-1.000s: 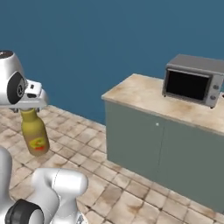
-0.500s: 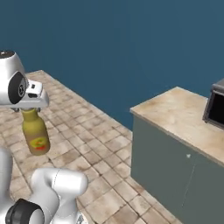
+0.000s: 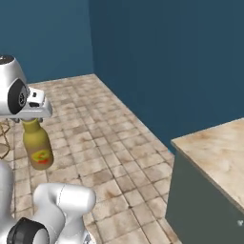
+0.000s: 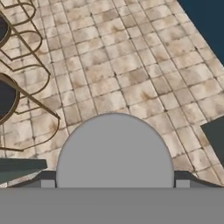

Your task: There is a wine glass and glass cup on the dining counter. Place the wine bottle next to the wine glass and the juice bottle next to the glass cup.

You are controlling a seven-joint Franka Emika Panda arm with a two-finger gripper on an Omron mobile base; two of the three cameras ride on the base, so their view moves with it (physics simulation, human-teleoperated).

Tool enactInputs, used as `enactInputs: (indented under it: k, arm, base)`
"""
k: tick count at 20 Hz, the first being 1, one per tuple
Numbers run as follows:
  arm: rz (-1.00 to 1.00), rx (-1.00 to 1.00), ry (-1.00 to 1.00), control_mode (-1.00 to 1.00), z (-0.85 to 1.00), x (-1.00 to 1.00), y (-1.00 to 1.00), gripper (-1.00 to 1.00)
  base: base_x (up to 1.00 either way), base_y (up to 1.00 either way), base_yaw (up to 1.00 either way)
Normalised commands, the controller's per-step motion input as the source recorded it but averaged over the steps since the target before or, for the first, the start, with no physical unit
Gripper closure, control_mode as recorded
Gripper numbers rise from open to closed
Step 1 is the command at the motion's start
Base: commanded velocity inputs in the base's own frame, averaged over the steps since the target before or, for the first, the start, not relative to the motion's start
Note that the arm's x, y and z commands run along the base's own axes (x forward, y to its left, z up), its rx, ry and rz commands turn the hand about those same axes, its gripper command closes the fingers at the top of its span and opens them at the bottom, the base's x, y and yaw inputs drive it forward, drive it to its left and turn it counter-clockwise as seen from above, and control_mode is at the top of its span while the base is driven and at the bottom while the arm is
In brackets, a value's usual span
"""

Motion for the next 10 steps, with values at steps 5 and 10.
enactInputs:
  k: [5, 10]
  arm:
    - [0.0, 0.0, 0.0, 1.0, 0.0, 0.0, 0.0, 1.0]
    - [0.0, 0.0, 0.0, 1.0, 0.0, 0.0, 0.0, 1.0]
  base:
    - [0.76, -0.04, 0.33]
    - [0.81, -0.04, 0.26]
